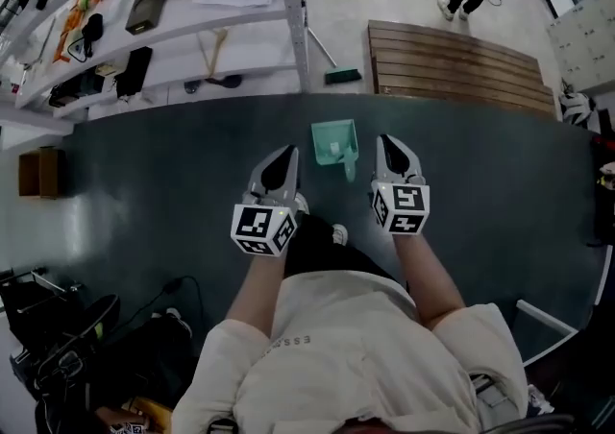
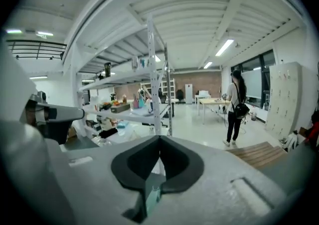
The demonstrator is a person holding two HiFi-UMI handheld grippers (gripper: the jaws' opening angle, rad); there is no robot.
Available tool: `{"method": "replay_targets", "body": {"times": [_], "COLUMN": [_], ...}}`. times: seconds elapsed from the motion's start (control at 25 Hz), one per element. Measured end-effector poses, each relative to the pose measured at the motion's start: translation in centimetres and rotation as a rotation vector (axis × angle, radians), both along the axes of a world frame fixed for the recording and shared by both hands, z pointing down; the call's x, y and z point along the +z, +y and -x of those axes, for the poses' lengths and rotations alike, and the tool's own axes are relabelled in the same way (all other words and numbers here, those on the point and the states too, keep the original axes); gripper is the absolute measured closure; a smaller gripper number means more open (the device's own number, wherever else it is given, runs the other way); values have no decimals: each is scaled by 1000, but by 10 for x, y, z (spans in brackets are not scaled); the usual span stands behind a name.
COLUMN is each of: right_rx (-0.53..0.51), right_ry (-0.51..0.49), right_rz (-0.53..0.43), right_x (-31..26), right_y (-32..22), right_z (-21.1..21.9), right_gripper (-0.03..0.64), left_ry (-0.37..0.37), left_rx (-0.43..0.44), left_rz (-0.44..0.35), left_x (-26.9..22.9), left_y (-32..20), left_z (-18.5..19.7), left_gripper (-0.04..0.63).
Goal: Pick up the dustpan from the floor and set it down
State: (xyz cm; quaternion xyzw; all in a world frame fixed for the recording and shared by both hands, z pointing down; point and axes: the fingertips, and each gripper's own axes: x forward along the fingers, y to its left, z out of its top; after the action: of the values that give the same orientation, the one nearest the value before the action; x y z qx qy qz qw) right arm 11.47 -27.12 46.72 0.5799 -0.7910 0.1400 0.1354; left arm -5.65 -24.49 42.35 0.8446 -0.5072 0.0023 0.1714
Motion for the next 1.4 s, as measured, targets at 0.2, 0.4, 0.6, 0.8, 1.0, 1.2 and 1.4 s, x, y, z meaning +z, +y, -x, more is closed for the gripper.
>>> {"method": "replay_targets", "body": {"times": [0.2, 0.4, 0.6, 0.8, 1.0, 1.2, 1.4], "right_rx": [-51, -82, -116, -78, -88, -109, -114], "right_ry": [-16, -6, 17, 30, -12, -5, 7], "right_rz": [-87, -71, -51, -27, -12, 17, 47], "right_x": [-37, -36, -29, -34, -48, -48, -40], "right_y": [36, 81, 131, 199, 280, 347, 396], "right_z": [-8, -22, -25, -33, -33, -32, -33], "right_gripper": [627, 627, 628, 628, 627, 627, 627], "left_ry": [-24, -32, -35, 12, 1, -12, -19], "left_rx": [-15, -29, -30, -37, -39, -70, -45], "left_rz": [-83, -92, -82, -73, -78, -66, -53], "left_x": [-41, -48, -41, -44, -43, -38, -34], "left_y": [37, 84, 136, 207, 289, 357, 405], "left_z": [-6, -4, -4, -6, -10, -13, -20], "left_gripper": [586, 586, 586, 586, 586, 586, 586]}}
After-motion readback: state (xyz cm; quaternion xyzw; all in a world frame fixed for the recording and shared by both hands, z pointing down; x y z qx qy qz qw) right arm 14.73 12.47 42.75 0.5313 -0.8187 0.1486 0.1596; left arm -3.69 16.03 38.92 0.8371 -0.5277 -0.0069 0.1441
